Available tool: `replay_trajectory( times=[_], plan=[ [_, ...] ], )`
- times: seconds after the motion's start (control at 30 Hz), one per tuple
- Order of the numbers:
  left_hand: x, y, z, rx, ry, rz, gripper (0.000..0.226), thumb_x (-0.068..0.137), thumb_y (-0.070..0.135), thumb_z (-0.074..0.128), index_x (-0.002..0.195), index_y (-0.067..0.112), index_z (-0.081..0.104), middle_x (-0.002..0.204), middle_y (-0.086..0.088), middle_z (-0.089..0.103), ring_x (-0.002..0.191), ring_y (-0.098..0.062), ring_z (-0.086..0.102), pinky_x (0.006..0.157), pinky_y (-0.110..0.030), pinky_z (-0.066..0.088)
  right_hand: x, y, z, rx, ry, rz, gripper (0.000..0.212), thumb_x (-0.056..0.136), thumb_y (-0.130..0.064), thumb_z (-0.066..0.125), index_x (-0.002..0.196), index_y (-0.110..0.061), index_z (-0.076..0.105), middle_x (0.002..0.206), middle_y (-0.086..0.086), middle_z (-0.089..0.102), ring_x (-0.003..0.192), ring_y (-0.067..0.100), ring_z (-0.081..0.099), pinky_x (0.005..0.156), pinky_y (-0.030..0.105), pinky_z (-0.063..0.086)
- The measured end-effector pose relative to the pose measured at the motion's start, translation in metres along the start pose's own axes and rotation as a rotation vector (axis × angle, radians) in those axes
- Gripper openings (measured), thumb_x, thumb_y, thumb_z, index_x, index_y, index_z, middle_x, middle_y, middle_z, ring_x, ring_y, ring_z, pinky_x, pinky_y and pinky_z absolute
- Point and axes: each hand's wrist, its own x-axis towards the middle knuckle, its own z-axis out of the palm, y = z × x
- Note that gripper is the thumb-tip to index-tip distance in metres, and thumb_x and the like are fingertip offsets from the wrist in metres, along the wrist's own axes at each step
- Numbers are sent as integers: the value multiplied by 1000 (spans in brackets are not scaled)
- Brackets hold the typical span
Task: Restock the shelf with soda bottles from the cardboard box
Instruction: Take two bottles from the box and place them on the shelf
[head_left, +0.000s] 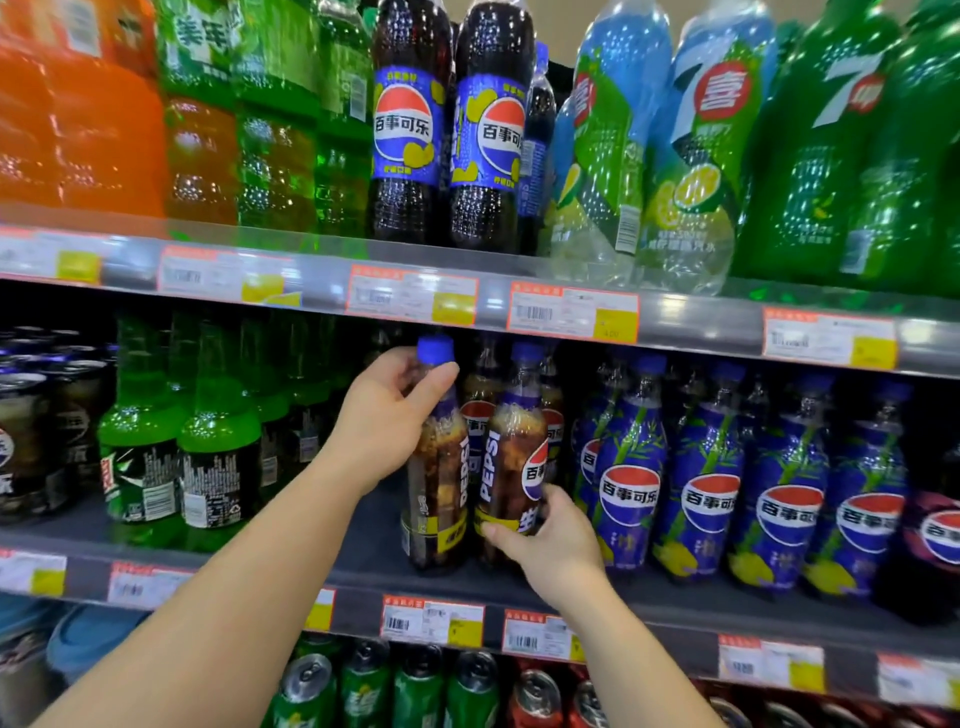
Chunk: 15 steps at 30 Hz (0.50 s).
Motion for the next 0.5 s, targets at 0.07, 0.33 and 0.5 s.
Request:
replay_trajectory(
  times=[0.07, 0.33, 0.5],
  plan=[
    [-1, -1, -2, 6, 9, 10, 8, 89, 25, 62, 96, 27, 60, 92, 10, 68, 82, 3, 63, 75, -16, 49, 3, 2, 3, 13, 114, 17, 55, 69, -37, 84, 108, -26, 47, 102, -9, 61, 93, 14, 59, 76, 25, 42],
    [-2, -6, -9, 22, 74, 3, 11, 90, 25, 62, 100, 23, 60, 93, 6, 70, 81, -1, 65, 75, -20, 52, 13, 3, 16, 102, 216, 102, 80, 66, -38, 85, 126, -17, 37, 119, 3, 60, 102, 25, 59, 82, 34, 46],
    [-1, -5, -7, 6, 70, 10, 14, 91, 24, 60, 104, 19, 59, 92, 8, 69, 75, 8, 63, 68, -11, 51, 13, 6, 14, 8, 182, 101, 71, 72, -27, 80, 130, -19, 39, 123, 4, 59, 107, 26, 59, 91, 40, 50]
  ],
)
